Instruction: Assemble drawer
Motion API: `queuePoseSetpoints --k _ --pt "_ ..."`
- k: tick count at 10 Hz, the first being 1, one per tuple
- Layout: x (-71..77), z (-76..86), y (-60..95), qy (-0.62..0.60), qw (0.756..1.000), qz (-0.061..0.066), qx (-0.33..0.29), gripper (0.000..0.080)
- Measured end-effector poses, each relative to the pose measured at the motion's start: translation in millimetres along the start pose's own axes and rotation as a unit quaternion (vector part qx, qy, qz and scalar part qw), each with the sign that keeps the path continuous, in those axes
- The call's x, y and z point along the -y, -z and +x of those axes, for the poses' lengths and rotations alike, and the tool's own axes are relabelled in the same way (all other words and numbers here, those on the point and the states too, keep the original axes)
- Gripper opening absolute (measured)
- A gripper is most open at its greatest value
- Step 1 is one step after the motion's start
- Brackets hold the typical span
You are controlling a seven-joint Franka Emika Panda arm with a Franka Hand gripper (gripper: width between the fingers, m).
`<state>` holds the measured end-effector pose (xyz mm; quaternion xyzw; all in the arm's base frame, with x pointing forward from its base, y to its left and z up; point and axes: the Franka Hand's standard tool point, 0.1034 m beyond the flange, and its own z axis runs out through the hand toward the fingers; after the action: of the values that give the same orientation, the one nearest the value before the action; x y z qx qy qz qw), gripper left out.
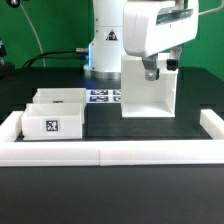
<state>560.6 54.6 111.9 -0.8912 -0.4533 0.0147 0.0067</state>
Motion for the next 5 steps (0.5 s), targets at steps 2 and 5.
queuePoseSetpoints --k 2,5 --pt "1.1 -0.7 -0.2 -0.003 1.0 0.001 0.0 0.065" --pt "36.7 -16.6 18.7 -0.105 0.994 0.0 0.008 0.065"
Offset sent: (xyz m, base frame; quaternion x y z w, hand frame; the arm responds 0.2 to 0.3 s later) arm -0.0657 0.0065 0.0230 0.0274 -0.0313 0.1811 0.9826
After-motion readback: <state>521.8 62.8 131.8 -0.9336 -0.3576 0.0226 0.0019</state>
